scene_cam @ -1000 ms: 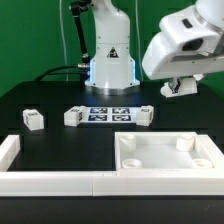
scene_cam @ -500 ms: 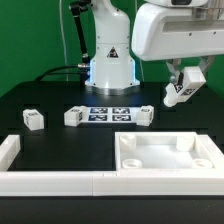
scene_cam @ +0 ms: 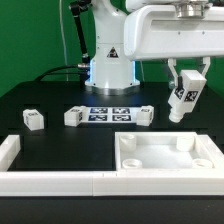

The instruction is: Assemble square table

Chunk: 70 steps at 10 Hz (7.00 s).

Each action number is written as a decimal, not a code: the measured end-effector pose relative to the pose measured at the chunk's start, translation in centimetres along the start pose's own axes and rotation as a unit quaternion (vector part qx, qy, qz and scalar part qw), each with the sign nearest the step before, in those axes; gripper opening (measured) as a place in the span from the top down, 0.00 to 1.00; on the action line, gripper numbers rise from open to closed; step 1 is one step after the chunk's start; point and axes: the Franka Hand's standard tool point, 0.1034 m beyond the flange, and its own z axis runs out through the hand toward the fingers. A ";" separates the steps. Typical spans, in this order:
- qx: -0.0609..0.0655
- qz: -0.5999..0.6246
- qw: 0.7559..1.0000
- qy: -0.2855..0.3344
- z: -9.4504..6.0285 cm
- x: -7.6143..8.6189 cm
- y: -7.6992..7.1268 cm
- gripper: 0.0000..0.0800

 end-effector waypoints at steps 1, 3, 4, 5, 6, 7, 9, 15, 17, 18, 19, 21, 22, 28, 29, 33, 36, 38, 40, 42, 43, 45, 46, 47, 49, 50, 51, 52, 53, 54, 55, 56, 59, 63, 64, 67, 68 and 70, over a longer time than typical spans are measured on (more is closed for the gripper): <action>0.039 0.039 0.997 -0.044 1.0 0.0 0.7 0.64; 0.114 0.104 0.986 -0.061 1.7 2.6 1.8 0.64; 0.123 0.116 0.984 -0.053 2.6 2.9 1.3 0.64; 0.113 0.132 0.984 -0.034 3.1 3.8 0.2 0.64; 0.105 0.130 0.986 -0.027 3.2 4.3 -0.7 0.64; 0.105 0.127 0.986 -0.028 3.3 4.2 -0.4 0.64; 0.097 0.126 0.987 -0.015 3.3 4.3 -0.1 0.64; 0.041 0.112 0.989 0.089 3.8 2.2 3.2 0.64; 0.040 0.117 0.988 0.092 3.8 2.2 3.1 0.64; 0.028 0.130 0.984 0.117 3.7 2.6 2.1 0.64; 0.020 0.126 0.983 0.129 4.2 2.6 1.1 0.64; 0.015 0.126 0.982 0.140 4.5 2.8 1.1 0.64; 0.015 0.125 0.982 0.142 4.6 3.0 0.8 0.64; 0.021 0.122 0.983 0.137 6.6 2.3 -0.7 0.64; 0.022 0.120 0.983 0.135 6.7 2.3 -1.0 0.64; 0.009 0.124 0.980 0.156 7.7 2.0 -1.0 0.64; 0.004 0.121 0.980 0.160 7.8 2.0 -1.0 0.64; 0.005 0.121 0.980 0.158 7.8 2.0 -1.0 0.34; 0.005 0.122 0.980 0.158 7.8 1.9 -1.0 0.24; 0.005 0.122 0.980 0.158 7.9 1.9 -1.1 0.19; 0.005 0.122 0.980 0.158 7.9 1.9 -1.1 0.19; 0.006 0.122 0.980 0.157 7.9 1.9 -1.0 0.19; 0.024 0.148 0.980 0.128 7.5 2.0 -1.0 0.19; 0.040 0.169 0.980 0.099 6.1 2.7 -1.0 0.19; 0.037 0.177 0.979 0.092 5.7 2.9 -0.3 0.19; 0.059 0.183 0.980 0.051 6.0 2.6 -0.9 0.19; 0.072 0.186 0.979 0.029 5.9 2.9 -0.8 0.19; 0.076 0.191 0.979 0.021 6.1 2.7 -0.4 0.19; 0.096 0.190 0.977 -0.023 6.2 2.2 -1.2 0.19; 0.111 0.188 0.975 -0.049 6.0 2.3 -1.5 0.19; 0.127 0.186 0.971 -0.083 5.9 2.1 -1.9 0.19; 0.130 0.179 0.970 -0.102 5.9 2.3 -1.6 0.19; 0.085 0.187 0.971 -0.124 6.3 4.4 -1.5 0.19; 0.085 0.189 0.971 -0.117 7.0 4.3 -1.8 0.35; 0.085 0.189 0.971 -0.116 7.0 4.4 -1.7 0.52; 0.083 0.196 0.970 -0.116 7.0 4.4 -1.6 0.60; 0.083 0.198 0.970 -0.115 7.0 4.4 -1.6 0.60; 0.077 0.254 0.957 -0.113 7.1 4.5 -1.4 0.60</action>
Offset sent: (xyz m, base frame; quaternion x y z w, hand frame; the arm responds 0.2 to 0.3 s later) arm 0.0202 0.0431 -0.0109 0.1816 0.0284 0.0884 0.9790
